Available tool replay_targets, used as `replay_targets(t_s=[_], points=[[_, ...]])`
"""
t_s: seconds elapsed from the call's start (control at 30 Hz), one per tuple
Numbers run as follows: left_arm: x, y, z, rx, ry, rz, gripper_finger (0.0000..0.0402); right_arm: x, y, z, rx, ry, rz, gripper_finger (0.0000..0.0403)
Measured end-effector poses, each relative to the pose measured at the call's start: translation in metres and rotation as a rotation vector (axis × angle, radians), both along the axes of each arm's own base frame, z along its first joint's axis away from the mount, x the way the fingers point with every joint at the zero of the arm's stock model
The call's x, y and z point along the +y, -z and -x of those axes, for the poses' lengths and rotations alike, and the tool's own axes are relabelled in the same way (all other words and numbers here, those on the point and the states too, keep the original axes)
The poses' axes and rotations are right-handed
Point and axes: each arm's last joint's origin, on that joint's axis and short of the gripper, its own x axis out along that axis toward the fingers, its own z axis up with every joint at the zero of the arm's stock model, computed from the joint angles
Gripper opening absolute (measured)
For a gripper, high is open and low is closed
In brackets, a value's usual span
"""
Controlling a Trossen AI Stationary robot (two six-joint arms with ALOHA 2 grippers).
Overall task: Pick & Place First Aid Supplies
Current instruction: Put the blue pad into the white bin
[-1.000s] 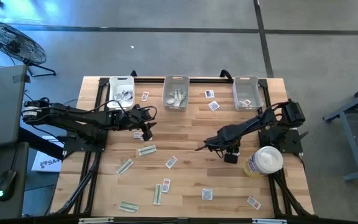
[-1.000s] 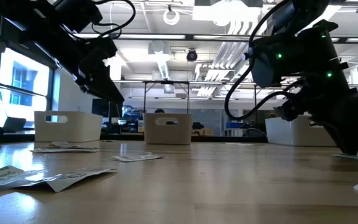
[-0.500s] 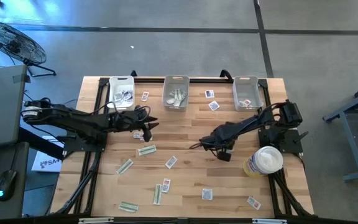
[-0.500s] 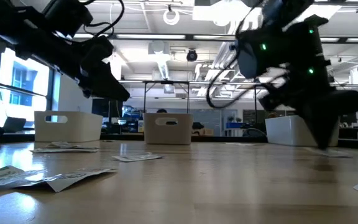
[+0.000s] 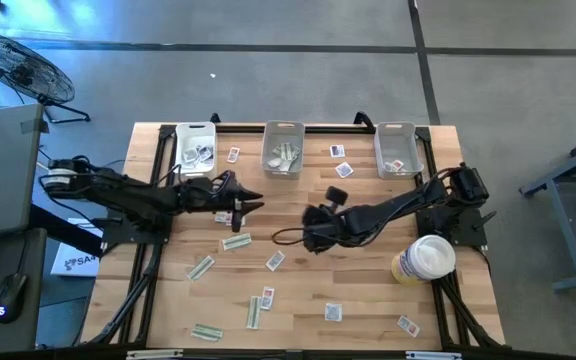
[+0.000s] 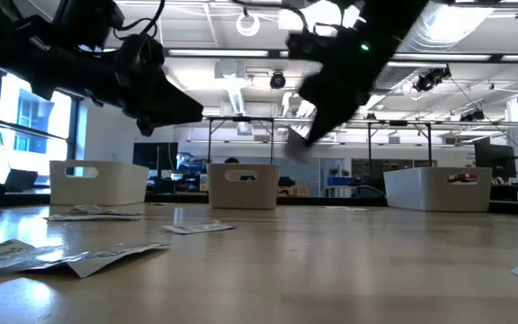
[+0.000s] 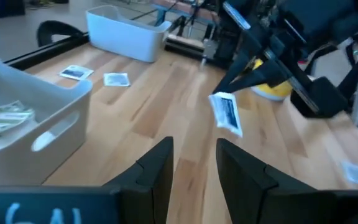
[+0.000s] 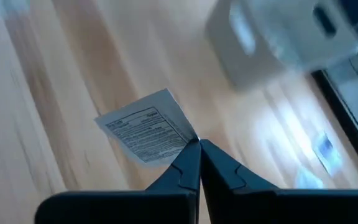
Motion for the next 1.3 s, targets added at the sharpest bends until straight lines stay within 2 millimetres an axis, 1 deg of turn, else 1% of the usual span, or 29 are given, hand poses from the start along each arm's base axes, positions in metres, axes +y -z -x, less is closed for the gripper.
replay_targets(t_s=[0.1,0.17,0.3,0.37,0.47,0.63,0.87,1.03,1.13,1.2,1.3], points=[[0.000,0.003,-0.006,-0.048,-0.004,0.046,0.0120,0.000,-0.007,-0.012,-0.155,0.015,-0.023,0.0002],[0.001,0.006,-0.009,-0.072,-0.009,0.076,0.0120,-0.002,-0.011,-0.017,-0.219,0.023,-0.037,0.0001],[0.001,0.007,-0.016,-0.157,-0.014,0.131,0.0120,-0.009,-0.014,-0.022,-0.302,0.074,-0.074,0.0001],[0.001,0.007,-0.021,-0.184,-0.008,0.128,0.0120,-0.013,-0.014,-0.023,-0.326,0.105,-0.116,0.0002],[0.002,0.005,-0.029,-0.187,0.002,0.098,0.0120,-0.019,-0.013,-0.025,-0.336,0.115,-0.159,0.0001],[0.003,0.004,-0.048,-0.185,0.002,0.104,0.0120,-0.025,-0.014,-0.026,-0.351,0.133,-0.171,0.0001],[0.005,0.010,-0.068,-0.123,-0.027,0.097,0.0120,-0.036,-0.013,-0.028,-0.372,0.168,-0.257,0.0002],[0.006,0.018,-0.072,-0.068,-0.055,0.094,0.0120,-0.036,-0.014,-0.028,-0.368,0.156,-0.256,0.0002],[0.007,0.022,-0.071,-0.019,-0.069,0.051,0.0117,-0.033,-0.014,-0.028,-0.361,0.131,-0.267,0.0002],[0.007,0.023,-0.071,0.005,-0.082,0.024,0.0106,-0.029,-0.014,-0.029,-0.353,0.105,-0.272,0.0001],[0.007,0.023,-0.071,0.007,-0.077,0.004,0.0067,-0.026,-0.014,-0.028,-0.347,0.089,-0.268,0.0003]])
